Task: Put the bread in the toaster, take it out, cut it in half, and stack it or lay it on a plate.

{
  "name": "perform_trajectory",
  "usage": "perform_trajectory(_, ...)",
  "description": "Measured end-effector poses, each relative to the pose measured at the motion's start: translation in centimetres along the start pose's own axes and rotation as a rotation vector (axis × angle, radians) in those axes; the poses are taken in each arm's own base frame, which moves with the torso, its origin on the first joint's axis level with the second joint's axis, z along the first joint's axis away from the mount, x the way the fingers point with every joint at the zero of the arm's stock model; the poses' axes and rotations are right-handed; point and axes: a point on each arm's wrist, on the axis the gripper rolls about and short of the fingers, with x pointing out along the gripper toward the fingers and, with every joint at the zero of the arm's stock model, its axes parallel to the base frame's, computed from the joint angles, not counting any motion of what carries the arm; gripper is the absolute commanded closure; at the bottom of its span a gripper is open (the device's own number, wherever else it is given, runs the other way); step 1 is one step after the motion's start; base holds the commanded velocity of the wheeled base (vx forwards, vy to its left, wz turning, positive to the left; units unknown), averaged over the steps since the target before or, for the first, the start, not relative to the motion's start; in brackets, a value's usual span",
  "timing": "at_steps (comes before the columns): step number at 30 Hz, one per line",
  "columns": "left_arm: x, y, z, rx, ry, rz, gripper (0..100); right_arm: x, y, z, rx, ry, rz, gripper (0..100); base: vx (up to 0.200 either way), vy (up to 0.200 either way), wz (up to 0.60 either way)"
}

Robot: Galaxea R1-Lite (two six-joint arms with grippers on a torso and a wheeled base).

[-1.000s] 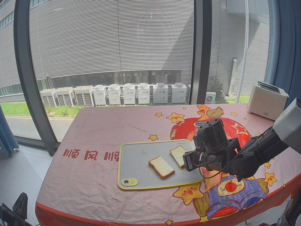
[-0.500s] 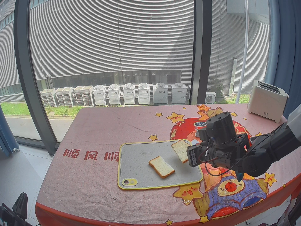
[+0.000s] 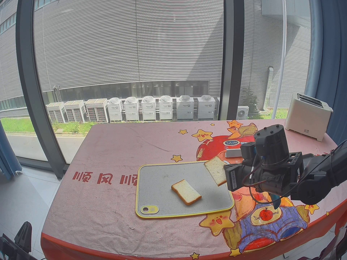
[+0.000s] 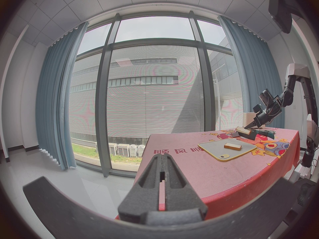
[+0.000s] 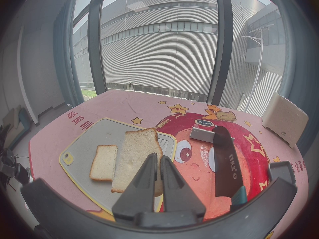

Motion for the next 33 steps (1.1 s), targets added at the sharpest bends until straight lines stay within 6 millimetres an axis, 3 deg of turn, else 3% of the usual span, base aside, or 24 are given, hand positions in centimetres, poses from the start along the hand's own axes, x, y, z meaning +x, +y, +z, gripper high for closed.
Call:
perform_trajectory(14, 0.0, 0.0, 0.0, 0.0, 0.0, 0.0, 100, -4.2, -0.2, 0.0, 0.001, -0.062, 0.035, 100, 0.0, 0.0, 0.0)
perform_trajectory(33, 0.0, 0.0, 0.0, 0.0, 0.0, 0.0, 100, -9.8, -1.0, -3.1, -0.016, -0.097, 0.106, 100, 0.0, 0.0, 0.0)
